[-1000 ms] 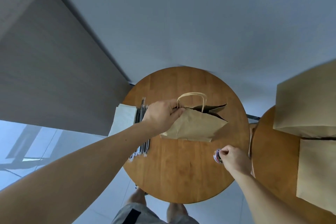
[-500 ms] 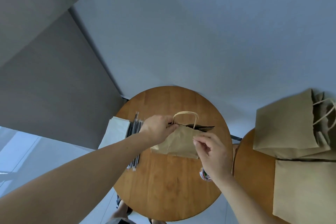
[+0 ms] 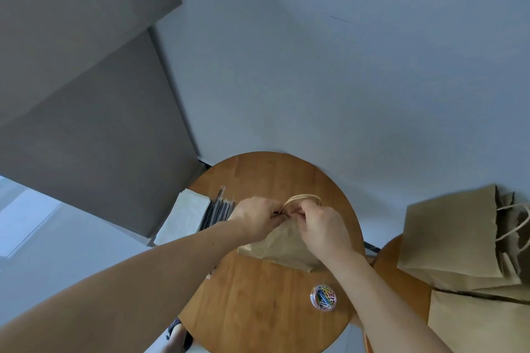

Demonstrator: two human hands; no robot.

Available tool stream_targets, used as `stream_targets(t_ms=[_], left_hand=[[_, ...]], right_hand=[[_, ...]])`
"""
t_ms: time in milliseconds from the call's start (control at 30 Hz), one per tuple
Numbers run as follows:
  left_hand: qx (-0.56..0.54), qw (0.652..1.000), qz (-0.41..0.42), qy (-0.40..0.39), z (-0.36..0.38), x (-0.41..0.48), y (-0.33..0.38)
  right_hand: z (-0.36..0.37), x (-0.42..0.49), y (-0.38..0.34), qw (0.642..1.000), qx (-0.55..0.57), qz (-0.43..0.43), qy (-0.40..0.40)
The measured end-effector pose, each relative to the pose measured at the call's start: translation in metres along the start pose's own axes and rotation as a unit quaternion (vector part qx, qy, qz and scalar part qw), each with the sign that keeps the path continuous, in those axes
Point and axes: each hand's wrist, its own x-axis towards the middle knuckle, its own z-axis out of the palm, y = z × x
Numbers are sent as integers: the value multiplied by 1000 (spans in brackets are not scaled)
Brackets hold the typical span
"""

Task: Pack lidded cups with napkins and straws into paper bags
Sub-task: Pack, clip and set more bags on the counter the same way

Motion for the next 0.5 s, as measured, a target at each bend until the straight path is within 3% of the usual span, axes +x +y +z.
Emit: stream_targets(t_ms=[167, 500], left_hand=[[6, 1000, 2, -3, 2, 0, 2], [12, 1000, 5, 6, 2, 1, 3]], right_hand=[[-5, 9, 4, 997, -52, 1, -48], [1, 6, 2, 1000, 10, 9, 3]])
